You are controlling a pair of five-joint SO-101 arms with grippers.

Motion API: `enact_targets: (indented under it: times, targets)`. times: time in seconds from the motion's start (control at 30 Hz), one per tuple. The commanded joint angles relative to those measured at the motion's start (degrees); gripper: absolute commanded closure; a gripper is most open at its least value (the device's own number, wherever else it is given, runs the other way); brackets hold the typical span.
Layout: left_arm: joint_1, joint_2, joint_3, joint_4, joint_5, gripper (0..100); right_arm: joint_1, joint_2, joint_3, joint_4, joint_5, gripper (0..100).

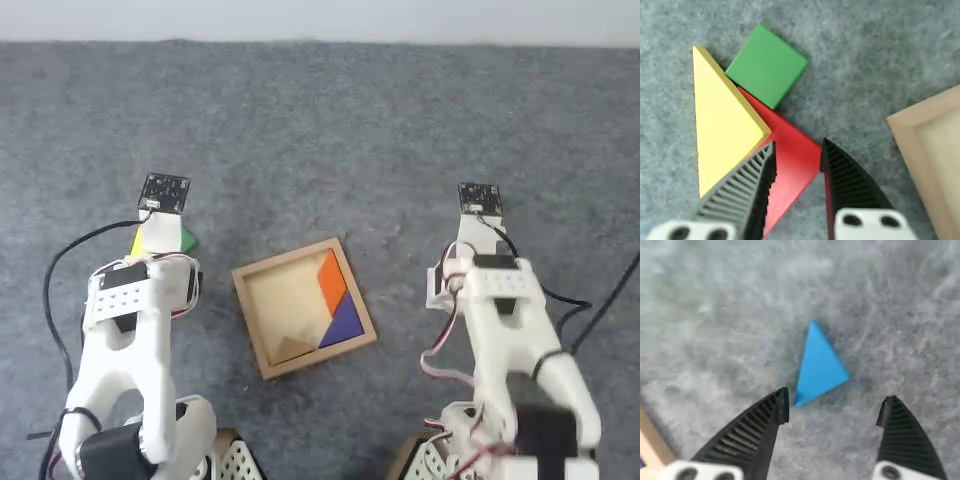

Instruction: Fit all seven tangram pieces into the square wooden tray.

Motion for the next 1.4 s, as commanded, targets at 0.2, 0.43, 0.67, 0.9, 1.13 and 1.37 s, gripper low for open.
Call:
enact_targets:
  times: [0.2,0.43,0.67,0.9,1.13,1.37]
  targets:
    - [-0.44,-2.37,-0.22,-0.09,-0.70,85,1.98,6.55,-8.70,2.68,2.73,70.4]
    - [-0.44,-2.37,-0.22,-0.09,-0.70,85,1.80,6.81,-9.23,1.54,8.35,79.0]
    - [-0.44,-2.37,-0.22,-0.09,-0.70,85,1.80,6.99,-9.67,1.27,9.85,79.4]
    - [-0.44,-2.37,-0.22,-0.09,-0.70,85,1.80,6.99,-9.67,1.54,9.76,79.4]
    - [-0.44,-2.37,-0.22,-0.09,-0.70,85,1.80,6.99,-9.58,1.80,9.67,86.2]
    - [-0.44,-2.37,-0.22,-0.09,-0.70,85,1.98,7.08,-9.58,1.80,9.67,87.0]
